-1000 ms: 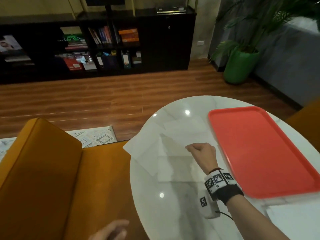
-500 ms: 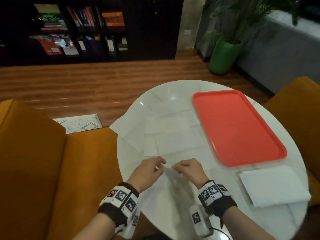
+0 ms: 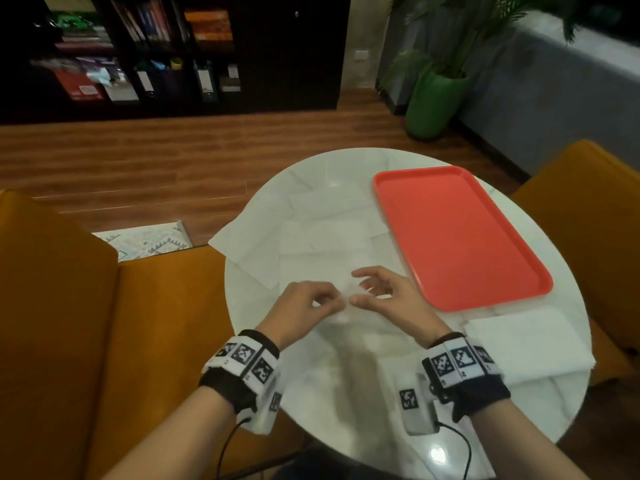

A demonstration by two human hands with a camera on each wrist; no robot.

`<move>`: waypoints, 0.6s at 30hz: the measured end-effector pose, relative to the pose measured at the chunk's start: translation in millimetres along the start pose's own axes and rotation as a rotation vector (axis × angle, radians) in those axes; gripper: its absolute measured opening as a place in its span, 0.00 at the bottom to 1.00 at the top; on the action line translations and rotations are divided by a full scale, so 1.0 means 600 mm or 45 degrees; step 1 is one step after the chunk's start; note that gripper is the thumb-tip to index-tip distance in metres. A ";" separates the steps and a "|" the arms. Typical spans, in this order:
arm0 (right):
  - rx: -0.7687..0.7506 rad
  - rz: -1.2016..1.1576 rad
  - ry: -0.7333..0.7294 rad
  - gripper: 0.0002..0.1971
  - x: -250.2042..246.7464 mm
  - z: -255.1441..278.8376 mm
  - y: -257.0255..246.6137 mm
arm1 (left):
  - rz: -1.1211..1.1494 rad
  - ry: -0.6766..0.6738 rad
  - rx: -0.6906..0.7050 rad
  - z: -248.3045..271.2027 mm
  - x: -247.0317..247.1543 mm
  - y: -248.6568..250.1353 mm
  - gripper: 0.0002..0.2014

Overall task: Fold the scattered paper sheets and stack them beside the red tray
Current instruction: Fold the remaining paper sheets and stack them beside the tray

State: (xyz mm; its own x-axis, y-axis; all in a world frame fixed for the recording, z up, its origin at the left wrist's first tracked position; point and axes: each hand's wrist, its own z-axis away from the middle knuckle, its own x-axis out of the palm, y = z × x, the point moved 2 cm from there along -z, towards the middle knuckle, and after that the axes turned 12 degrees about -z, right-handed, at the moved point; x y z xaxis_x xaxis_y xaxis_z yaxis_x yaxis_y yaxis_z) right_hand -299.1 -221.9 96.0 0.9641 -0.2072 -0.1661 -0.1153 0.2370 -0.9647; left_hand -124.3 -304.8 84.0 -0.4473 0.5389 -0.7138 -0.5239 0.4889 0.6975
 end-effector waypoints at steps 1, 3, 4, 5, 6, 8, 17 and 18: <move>0.002 0.118 -0.032 0.21 -0.013 0.002 -0.013 | 0.133 0.003 -0.030 -0.001 -0.019 0.013 0.05; 0.014 0.280 -0.080 0.14 -0.041 0.012 -0.039 | 0.347 0.020 -0.061 -0.005 -0.058 0.032 0.06; 0.028 0.289 -0.065 0.09 -0.056 0.018 -0.053 | 0.442 0.025 -0.081 -0.007 -0.076 0.036 0.08; 0.029 0.249 -0.041 0.06 -0.070 0.023 -0.065 | 0.527 0.030 -0.120 -0.009 -0.091 0.036 0.10; 0.031 0.166 -0.009 0.04 -0.083 0.027 -0.076 | 0.599 0.032 -0.165 -0.012 -0.103 0.033 0.11; 0.023 -0.019 0.046 0.03 -0.105 0.025 -0.089 | 0.694 0.031 -0.256 -0.019 -0.116 0.019 0.14; 0.209 0.058 0.189 0.09 -0.114 -0.065 0.042 | 0.390 0.080 -0.501 -0.046 -0.035 -0.079 0.03; 0.223 0.123 0.193 0.07 -0.112 -0.071 0.054 | 0.348 0.097 -0.496 -0.046 -0.029 -0.086 0.03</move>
State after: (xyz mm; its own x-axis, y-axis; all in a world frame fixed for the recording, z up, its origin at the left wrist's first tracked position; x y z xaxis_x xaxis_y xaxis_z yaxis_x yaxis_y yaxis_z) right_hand -378.0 -240.4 67.1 0.9023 -0.3123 -0.2972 -0.1493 0.4204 -0.8950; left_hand -109.7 -358.3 58.7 -0.6509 0.5527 -0.5205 -0.6059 0.0349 0.7948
